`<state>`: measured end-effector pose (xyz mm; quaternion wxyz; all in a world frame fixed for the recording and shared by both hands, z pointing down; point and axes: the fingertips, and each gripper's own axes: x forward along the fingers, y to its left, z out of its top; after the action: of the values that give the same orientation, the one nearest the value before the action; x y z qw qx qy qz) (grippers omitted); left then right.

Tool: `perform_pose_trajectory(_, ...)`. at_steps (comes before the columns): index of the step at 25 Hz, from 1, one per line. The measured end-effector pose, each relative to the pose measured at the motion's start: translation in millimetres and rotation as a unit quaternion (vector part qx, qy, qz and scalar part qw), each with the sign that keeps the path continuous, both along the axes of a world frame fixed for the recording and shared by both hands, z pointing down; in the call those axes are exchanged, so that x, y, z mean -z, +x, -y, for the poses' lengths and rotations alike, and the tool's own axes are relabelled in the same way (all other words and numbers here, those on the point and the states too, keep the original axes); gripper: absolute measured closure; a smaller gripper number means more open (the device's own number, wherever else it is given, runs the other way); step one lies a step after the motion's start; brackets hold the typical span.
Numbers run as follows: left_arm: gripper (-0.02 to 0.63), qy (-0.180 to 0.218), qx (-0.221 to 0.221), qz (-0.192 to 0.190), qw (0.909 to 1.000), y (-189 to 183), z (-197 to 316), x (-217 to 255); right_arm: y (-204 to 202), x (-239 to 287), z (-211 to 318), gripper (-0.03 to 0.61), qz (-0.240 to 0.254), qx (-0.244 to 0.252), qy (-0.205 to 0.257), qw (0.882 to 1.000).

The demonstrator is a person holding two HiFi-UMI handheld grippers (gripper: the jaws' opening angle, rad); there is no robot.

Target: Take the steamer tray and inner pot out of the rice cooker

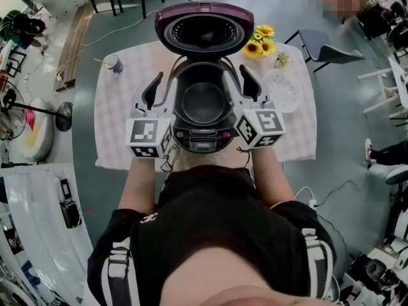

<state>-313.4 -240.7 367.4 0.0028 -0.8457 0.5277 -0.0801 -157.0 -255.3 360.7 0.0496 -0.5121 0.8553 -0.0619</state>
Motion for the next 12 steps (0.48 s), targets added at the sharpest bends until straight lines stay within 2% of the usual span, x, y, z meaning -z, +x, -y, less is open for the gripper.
perform_pose_trajectory(1,0.401,-0.015,-0.018,-0.023,0.9994,-0.5,0.3,-1.6,-3.4,-1.0,-0.1,0.374,0.034,0.019,-0.018,0.999)
perform_pose_trajectory(2,0.315,-0.033,-0.034,-0.046,0.9978,-2.0,0.9,-4.2,-4.5,-2.2,0.5,0.341,0.066,0.031,-0.035,0.997)
perform_pose_trajectory(4,0.301,-0.067,-0.052,-0.088,0.9925,-10.0,3.0,-10.7,-2.4,-6.2,2.5,0.317,0.109,0.044,-0.065,0.991)
perform_pose_trajectory(7,0.301,-0.115,-0.062,-0.159,0.9786,-28.0,7.1,-21.7,4.2,-19.0,5.2,0.314,0.13,0.055,-0.107,0.984)
perform_pose_trajectory(10,0.301,-0.175,-0.076,-0.238,0.9524,-43.6,10.3,-34.7,13.5,-40.5,5.2,0.314,0.149,0.069,-0.171,0.972)
perform_pose_trajectory(12,0.301,-0.216,-0.089,-0.278,0.9315,-50.5,11.2,-44.1,17.1,-57.2,3.5,0.314,0.166,0.088,-0.224,0.956)
